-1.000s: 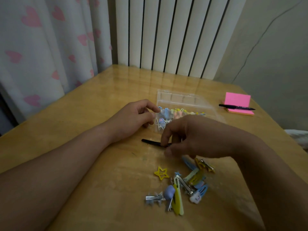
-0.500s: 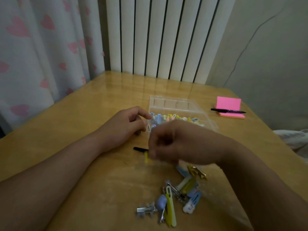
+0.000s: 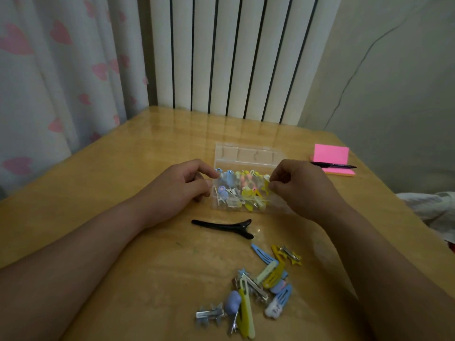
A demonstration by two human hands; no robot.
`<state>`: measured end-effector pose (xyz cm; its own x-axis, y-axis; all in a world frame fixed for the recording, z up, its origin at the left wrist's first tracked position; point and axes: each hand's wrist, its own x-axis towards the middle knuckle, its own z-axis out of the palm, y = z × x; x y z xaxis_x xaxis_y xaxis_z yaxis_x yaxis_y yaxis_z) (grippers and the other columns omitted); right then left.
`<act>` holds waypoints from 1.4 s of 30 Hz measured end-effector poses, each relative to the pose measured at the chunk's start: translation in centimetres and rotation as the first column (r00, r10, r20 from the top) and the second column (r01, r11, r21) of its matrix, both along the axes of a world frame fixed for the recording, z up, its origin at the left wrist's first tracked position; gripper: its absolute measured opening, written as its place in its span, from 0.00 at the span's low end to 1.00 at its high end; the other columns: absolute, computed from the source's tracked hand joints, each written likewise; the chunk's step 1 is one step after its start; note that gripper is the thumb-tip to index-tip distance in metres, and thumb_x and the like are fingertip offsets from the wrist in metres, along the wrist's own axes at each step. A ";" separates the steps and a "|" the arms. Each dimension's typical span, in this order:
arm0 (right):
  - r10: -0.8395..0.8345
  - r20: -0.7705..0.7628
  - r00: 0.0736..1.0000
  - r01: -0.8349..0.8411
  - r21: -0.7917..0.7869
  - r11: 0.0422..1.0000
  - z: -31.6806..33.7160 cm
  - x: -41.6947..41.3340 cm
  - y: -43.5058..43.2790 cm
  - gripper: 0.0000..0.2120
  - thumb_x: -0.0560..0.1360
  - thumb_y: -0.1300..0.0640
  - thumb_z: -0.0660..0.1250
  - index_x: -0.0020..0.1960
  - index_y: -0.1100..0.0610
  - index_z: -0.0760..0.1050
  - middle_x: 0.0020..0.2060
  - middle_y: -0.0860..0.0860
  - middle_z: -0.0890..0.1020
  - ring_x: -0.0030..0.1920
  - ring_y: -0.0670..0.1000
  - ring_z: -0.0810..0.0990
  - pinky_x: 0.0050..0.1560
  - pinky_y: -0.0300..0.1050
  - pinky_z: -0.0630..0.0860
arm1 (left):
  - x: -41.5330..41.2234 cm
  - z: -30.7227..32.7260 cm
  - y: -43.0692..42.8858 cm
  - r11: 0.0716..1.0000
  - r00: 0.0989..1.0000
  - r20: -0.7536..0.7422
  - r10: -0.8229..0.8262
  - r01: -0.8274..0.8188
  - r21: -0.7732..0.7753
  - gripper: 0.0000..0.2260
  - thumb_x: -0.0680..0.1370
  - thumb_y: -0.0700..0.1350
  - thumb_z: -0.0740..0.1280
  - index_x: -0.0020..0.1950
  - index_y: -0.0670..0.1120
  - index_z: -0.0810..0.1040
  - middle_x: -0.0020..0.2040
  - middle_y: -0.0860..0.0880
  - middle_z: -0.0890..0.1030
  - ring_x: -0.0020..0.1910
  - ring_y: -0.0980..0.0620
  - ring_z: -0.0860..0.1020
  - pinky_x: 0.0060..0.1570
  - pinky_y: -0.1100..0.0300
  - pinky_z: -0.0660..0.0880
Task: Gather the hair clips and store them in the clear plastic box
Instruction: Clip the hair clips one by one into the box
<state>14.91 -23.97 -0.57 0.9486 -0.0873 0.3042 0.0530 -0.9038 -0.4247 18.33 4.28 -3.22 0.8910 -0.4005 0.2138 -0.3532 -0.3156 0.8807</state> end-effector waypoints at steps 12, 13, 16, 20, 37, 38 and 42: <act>0.005 0.033 0.999 -0.010 0.156 0.988 0.1 -0.2 1.1 0.03 0.80 0.56 0.72 0.49 0.50 0.83 0.44 0.44 0.84 0.46 0.46 0.82 0.51 0.53 0.83 | -0.2 0.2 -0.1 1.000 1.000 0.000 0.018 -0.018 0.018 0.09 0.83 0.39 0.68 0.59 0.50 0.83 0.41 0.47 0.83 0.39 0.55 0.81 0.47 0.66 0.77; 0.006 0.041 0.999 -0.013 0.173 0.985 0.1 -0.3 1.3 0.02 0.79 0.56 0.72 0.49 0.50 0.83 0.44 0.44 0.84 0.46 0.46 0.82 0.51 0.53 0.83 | -0.2 0.2 -0.2 1.000 1.000 0.000 0.018 -0.018 0.017 0.09 0.82 0.38 0.68 0.59 0.50 0.83 0.40 0.48 0.83 0.39 0.54 0.81 0.47 0.66 0.77; 0.026 0.026 0.999 -0.031 0.192 0.981 0.0 -0.4 1.8 0.03 0.79 0.56 0.74 0.50 0.49 0.85 0.44 0.44 0.85 0.46 0.45 0.83 0.52 0.53 0.83 | -0.2 0.2 -0.2 1.000 1.000 0.004 0.021 -0.021 0.023 0.10 0.82 0.38 0.68 0.59 0.50 0.83 0.39 0.50 0.83 0.39 0.55 0.81 0.47 0.66 0.77; 0.048 -0.008 0.999 -0.046 0.196 0.980 0.0 -0.5 2.0 0.06 0.81 0.57 0.72 0.54 0.49 0.86 0.44 0.43 0.86 0.45 0.42 0.84 0.52 0.49 0.84 | -0.3 0.3 -0.2 0.999 1.000 0.001 0.023 -0.023 0.028 0.10 0.83 0.39 0.68 0.59 0.51 0.83 0.41 0.49 0.83 0.39 0.56 0.81 0.46 0.67 0.78; 0.440 -0.357 0.824 -0.436 0.095 0.895 5.3 -4.0 2.5 0.02 0.78 0.54 0.75 0.47 0.47 0.84 0.41 0.42 0.86 0.42 0.40 0.83 0.47 0.42 0.79 | -0.8 0.6 -0.3 0.999 0.999 0.008 0.039 -0.039 0.033 0.08 0.83 0.39 0.68 0.61 0.46 0.83 0.43 0.44 0.84 0.39 0.55 0.80 0.46 0.65 0.77; 0.431 -0.460 0.776 -0.465 0.043 0.884 5.6 -4.4 2.4 0.02 0.78 0.53 0.75 0.47 0.46 0.84 0.41 0.40 0.86 0.41 0.39 0.83 0.46 0.40 0.78 | -0.8 0.6 -0.3 0.999 0.999 0.007 0.039 -0.040 0.034 0.08 0.83 0.39 0.68 0.61 0.47 0.83 0.44 0.43 0.84 0.39 0.55 0.80 0.46 0.65 0.77; 0.306 -0.655 0.691 -0.500 -0.127 0.857 5.5 -5.0 3.3 0.06 0.75 0.45 0.77 0.49 0.44 0.85 0.43 0.40 0.87 0.44 0.40 0.84 0.51 0.46 0.83 | -0.8 0.7 -0.2 0.998 0.999 0.009 0.039 -0.040 0.042 0.09 0.83 0.39 0.68 0.61 0.48 0.83 0.47 0.40 0.85 0.40 0.55 0.81 0.47 0.65 0.78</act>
<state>9.87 -20.68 4.96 0.8580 0.3415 -0.3837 0.2662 -0.9345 -0.2364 17.56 4.08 -2.53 0.9047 -0.3739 0.2045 -0.3466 -0.3666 0.8634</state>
